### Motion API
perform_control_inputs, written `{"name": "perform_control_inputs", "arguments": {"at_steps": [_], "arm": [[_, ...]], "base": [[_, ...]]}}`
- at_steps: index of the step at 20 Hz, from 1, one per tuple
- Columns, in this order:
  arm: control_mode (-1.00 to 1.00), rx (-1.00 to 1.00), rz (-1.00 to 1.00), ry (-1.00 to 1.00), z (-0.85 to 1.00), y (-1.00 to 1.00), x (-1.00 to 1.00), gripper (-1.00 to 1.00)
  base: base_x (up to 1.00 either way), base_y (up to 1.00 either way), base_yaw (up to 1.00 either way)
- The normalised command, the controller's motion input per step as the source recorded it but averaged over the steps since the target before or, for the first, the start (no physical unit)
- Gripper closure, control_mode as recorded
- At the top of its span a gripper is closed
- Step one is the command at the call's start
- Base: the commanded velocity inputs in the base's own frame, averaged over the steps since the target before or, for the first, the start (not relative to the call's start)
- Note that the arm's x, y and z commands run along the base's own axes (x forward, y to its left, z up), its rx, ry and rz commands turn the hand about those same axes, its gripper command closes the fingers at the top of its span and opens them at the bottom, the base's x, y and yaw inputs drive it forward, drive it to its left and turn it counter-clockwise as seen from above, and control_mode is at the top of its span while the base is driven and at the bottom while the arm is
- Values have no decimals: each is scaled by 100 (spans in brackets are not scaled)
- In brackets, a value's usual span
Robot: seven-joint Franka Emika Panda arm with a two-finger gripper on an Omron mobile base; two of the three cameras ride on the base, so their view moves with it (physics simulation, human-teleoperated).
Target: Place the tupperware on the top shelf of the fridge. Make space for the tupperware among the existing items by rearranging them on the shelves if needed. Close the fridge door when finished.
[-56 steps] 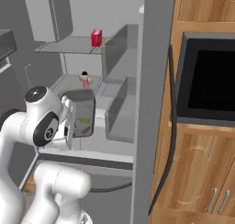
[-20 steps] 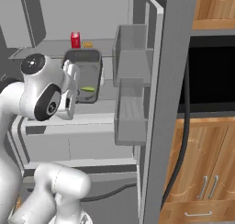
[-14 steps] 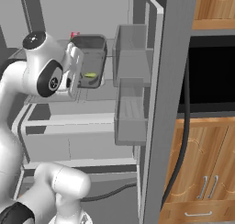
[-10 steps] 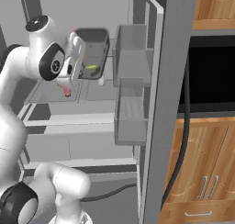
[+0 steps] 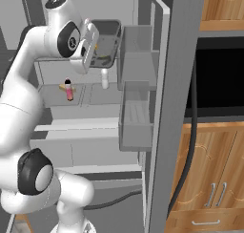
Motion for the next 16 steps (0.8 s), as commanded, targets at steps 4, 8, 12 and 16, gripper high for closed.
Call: {"name": "perform_control_inputs", "arguments": {"at_steps": [4,8,12,16], "arm": [[-100,0,0,-11,-11,-21,68,100],[-100,0,0,-10,-11,-11,78,100],[-100,0,0,-2,-4,-7,93,100],[-100,0,0,0,0,-4,97,100]], "base": [[0,0,0],[0,0,0],[0,0,0],[0,0,0]]}}
